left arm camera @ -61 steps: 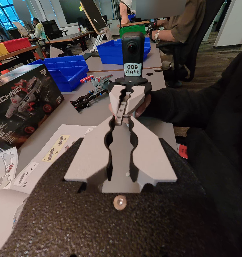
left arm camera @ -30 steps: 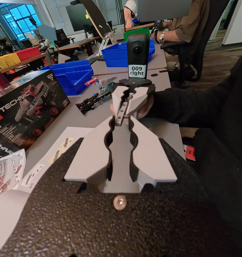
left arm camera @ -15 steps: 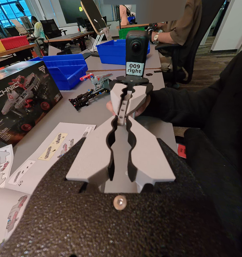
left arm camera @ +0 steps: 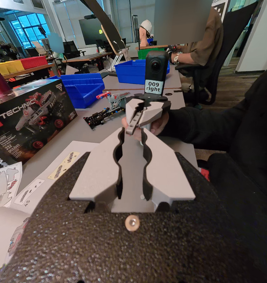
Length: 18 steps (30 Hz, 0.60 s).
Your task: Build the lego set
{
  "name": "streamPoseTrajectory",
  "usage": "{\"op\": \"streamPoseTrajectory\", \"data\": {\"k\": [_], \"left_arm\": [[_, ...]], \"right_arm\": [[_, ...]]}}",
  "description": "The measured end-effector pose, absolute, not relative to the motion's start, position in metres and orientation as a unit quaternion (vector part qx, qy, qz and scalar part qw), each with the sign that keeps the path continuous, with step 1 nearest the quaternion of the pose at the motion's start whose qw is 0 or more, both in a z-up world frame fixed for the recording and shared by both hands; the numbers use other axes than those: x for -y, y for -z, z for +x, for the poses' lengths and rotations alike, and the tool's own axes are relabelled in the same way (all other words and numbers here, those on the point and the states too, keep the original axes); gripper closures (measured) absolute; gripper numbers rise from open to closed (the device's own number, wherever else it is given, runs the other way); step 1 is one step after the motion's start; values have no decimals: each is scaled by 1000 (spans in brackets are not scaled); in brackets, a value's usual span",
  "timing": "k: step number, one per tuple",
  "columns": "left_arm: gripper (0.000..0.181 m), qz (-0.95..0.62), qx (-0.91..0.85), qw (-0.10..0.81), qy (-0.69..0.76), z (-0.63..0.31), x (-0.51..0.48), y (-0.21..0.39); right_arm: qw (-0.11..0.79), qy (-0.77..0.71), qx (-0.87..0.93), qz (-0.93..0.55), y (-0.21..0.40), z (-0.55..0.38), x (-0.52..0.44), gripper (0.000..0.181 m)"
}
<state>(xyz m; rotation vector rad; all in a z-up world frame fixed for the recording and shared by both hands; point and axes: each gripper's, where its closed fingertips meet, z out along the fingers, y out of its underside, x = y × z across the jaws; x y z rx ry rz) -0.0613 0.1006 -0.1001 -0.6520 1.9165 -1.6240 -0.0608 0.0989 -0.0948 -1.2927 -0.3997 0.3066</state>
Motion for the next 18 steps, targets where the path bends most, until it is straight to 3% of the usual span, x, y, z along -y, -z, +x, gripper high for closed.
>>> {"op": "streamPoseTrajectory", "data": {"k": [6,18], "left_arm": [[155,-231,-731,258,589,-66,-94,107],[171,-210,-742,258,582,-69,-90,108]], "right_arm": [[766,-164,200,-588,94,-69,-95,175],[752,-185,211,-597,99,-75,-95,175]]}}
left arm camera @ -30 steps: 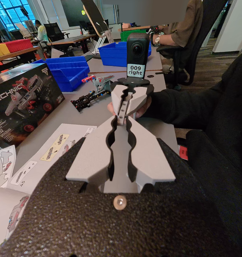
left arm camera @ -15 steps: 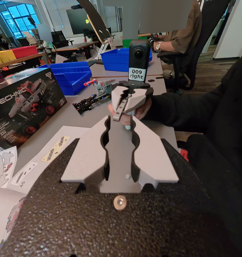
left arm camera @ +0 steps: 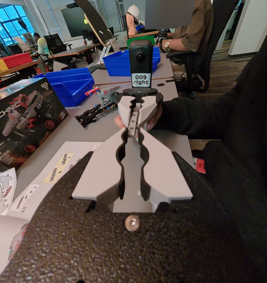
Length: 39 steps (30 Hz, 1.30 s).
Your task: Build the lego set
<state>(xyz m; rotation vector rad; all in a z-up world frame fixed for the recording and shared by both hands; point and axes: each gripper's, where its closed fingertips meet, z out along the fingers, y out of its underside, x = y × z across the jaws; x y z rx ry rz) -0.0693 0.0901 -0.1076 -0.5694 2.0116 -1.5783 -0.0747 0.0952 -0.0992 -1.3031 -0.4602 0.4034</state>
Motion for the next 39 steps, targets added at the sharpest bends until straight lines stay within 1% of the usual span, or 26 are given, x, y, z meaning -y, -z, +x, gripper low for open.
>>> {"op": "streamPoseTrajectory", "data": {"k": [2,3,10,11,13,15,16,23,25,27,29,32,35,39], "left_arm": [[170,-217,-741,266,576,-68,-96,107],[175,-215,-743,263,577,-69,-97,107],[175,-216,-762,248,558,-70,-99,114],[175,-215,-764,248,555,-69,-100,116],[175,-214,-767,249,551,-68,-99,117],[175,-208,-770,244,551,-69,-97,118],[175,-204,-771,242,552,-69,-95,117],[175,-208,-778,243,541,-66,-92,118],[175,-239,-778,254,523,-59,-97,121],[166,-273,-796,261,473,-56,-109,136],[170,-277,-835,223,420,-69,-113,159],[168,-319,-865,166,350,-85,-118,197],[168,-349,-865,148,328,-86,-116,219],[172,-384,-856,133,320,-82,-119,230]], "right_arm": [[755,-187,207,-593,98,-73,-94,175],[754,-184,204,-596,98,-71,-94,175],[741,-168,210,-615,104,-71,-95,175],[734,-162,214,-624,107,-71,-95,173],[715,-162,221,-643,113,-73,-94,164],[707,-156,224,-652,114,-73,-93,167],[708,-148,224,-653,114,-71,-93,174],[709,-147,223,-653,113,-68,-89,174],[706,-128,222,-661,114,-64,-91,175],[693,-95,199,-686,123,-51,-100,175],[691,-52,155,-704,128,-30,-106,175],[718,-46,132,-682,118,-22,-102,175],[735,-55,123,-664,112,-19,-100,175],[733,-57,127,-665,113,-22,-101,175]]}}
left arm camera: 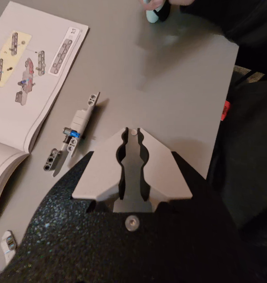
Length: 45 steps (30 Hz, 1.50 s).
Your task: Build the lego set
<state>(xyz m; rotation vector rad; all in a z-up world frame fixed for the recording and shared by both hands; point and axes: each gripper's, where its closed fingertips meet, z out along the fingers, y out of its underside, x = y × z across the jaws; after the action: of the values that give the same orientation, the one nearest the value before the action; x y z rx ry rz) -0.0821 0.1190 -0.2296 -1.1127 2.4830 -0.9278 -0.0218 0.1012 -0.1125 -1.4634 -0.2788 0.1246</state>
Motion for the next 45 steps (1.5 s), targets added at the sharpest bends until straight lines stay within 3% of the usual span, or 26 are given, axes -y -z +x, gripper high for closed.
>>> {"op": "streamPoseTrajectory", "data": {"k": [8,14,19,24,40,45], "left_arm": [[176,-368,-865,150,307,-81,-121,231],[176,-292,-877,267,274,-71,-125,229],[176,-250,-875,312,274,-77,-117,226],[169,-294,-852,286,324,-84,-114,225],[176,-409,-825,220,321,-74,-113,230],[176,-497,-759,96,409,-84,-103,221]], "right_arm": [[732,-55,125,-668,113,-21,-103,175],[735,-51,119,-666,112,-18,-103,175],[733,-44,117,-668,113,-17,-104,175],[730,-40,121,-672,115,-18,-105,175],[732,-46,121,-669,114,-18,-103,175],[724,-43,122,-677,116,-18,-104,175]]}}
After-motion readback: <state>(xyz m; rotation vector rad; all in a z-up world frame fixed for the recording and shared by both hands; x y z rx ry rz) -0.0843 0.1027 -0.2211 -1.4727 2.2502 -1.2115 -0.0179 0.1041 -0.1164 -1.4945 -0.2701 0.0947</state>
